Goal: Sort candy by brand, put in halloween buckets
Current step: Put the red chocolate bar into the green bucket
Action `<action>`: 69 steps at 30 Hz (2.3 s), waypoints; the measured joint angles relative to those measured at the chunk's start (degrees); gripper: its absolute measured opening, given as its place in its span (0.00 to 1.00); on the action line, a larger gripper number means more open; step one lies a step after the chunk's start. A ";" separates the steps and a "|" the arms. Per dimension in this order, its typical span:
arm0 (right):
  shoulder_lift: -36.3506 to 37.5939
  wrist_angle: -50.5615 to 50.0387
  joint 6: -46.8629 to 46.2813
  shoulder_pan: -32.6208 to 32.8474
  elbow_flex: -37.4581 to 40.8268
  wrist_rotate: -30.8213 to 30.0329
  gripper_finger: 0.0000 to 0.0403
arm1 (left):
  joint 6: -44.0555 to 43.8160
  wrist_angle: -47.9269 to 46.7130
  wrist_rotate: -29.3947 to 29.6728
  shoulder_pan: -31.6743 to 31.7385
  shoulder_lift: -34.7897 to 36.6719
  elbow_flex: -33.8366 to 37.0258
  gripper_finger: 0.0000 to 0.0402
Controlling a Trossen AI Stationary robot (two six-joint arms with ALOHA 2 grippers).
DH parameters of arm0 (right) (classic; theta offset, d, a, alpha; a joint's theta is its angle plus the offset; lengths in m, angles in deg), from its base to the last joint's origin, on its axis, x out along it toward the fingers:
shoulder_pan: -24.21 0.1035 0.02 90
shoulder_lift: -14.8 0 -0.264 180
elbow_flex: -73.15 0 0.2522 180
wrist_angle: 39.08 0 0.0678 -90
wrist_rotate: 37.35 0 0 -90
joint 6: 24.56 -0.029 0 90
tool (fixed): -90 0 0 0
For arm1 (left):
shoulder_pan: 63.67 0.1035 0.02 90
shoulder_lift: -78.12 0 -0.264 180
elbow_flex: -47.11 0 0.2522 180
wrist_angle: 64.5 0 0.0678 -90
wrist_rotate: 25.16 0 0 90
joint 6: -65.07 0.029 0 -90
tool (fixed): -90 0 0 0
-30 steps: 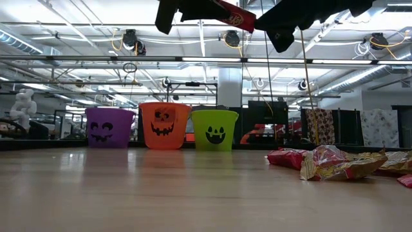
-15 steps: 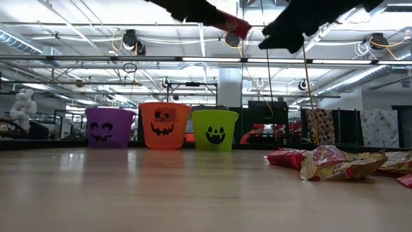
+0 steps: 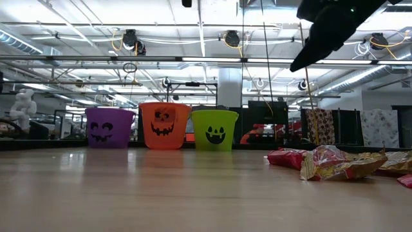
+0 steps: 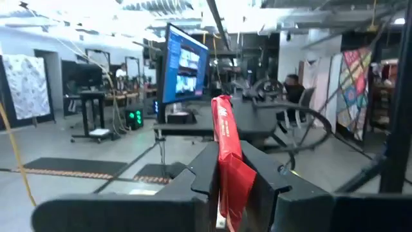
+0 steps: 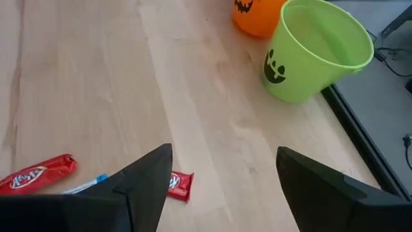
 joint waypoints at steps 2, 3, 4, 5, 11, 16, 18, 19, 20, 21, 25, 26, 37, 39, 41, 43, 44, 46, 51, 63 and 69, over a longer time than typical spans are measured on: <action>0.00 -0.13 -0.02 0.00 0.00 -0.04 0.66 | 0.45 0.92 0.03 0.02 -0.02 0.02 0.14; -0.02 -0.20 0.07 0.00 0.02 -0.04 0.65 | 1.39 1.02 0.04 0.01 -0.02 0.02 0.14; -0.02 -0.18 0.23 0.00 0.02 -0.04 0.65 | 3.25 1.21 0.04 -0.02 -0.02 0.02 0.14; -0.02 -0.16 0.74 0.00 0.02 -0.08 0.64 | 6.09 1.23 0.04 -0.02 -0.02 0.02 0.14; -0.02 -0.15 4.19 0.00 0.02 -0.10 0.63 | 34.86 -0.72 0.68 -0.18 -0.02 0.02 0.14; -0.04 -0.15 4.36 0.00 0.00 -0.08 0.63 | 44.43 -6.68 17.52 -1.29 -0.02 -0.24 0.14; -0.04 -0.15 3.78 0.00 0.01 -0.10 0.63 | 41.74 -10.55 30.33 -0.39 0.06 -1.99 0.14; -0.04 -0.16 3.54 0.00 0.01 -0.08 0.63 | 40.55 -12.97 34.96 0.50 0.25 -2.68 0.14; -0.04 -0.17 3.50 0.00 0.02 -0.08 0.63 | 39.26 -15.85 38.67 1.57 0.80 -3.21 0.14; -0.04 -0.10 3.50 0.00 0.00 -0.08 0.63 | 37.85 -19.47 41.34 2.71 1.26 -3.80 0.14; -0.07 0.00 3.39 0.00 0.02 -0.08 0.63 | 26.83 -38.29 42.08 9.99 2.75 -8.12 0.14; -0.07 0.01 3.27 0.00 0.00 -0.08 0.63 | 22.36 -43.74 40.96 12.71 2.82 -9.65 0.14; -0.09 0.00 3.11 0.00 0.02 -0.04 0.64 | 4.43 -62.57 1.36 37.86 -0.20 -13.05 0.14; -0.09 -0.02 3.11 0.00 0.02 -0.04 0.64 | 4.23 -62.44 -1.70 38.70 -0.94 -13.05 0.14; -0.09 -0.17 3.11 0.00 0.01 -0.04 0.64 | 3.14 -62.42 -2.61 38.77 -1.16 -13.05 0.14; -0.09 -0.24 3.11 0.00 0.02 -0.04 0.64 | 3.02 -62.07 -2.75 38.11 -1.16 -13.05 0.14; -0.09 -0.24 3.13 0.00 0.02 -0.04 0.64 | 3.01 -61.77 -2.70 37.65 -1.16 -13.05 0.14; -0.09 -0.24 3.15 0.00 0.01 -0.04 0.64 | 3.00 -62.13 -2.51 36.76 -1.16 -13.05 0.14; -0.09 -0.24 3.13 0.00 0.01 -0.04 0.64 | 2.98 -62.15 -2.86 35.01 -1.14 -13.05 0.14; -0.09 3.99 3.74 0.00 0.00 -0.04 0.64 | 2.62 -44.87 -6.87 30.80 -12.39 -14.36 0.14; -0.09 3.89 4.19 0.00 0.01 -0.05 0.64 | 1.78 -44.12 -6.63 31.21 -18.57 -14.36 0.14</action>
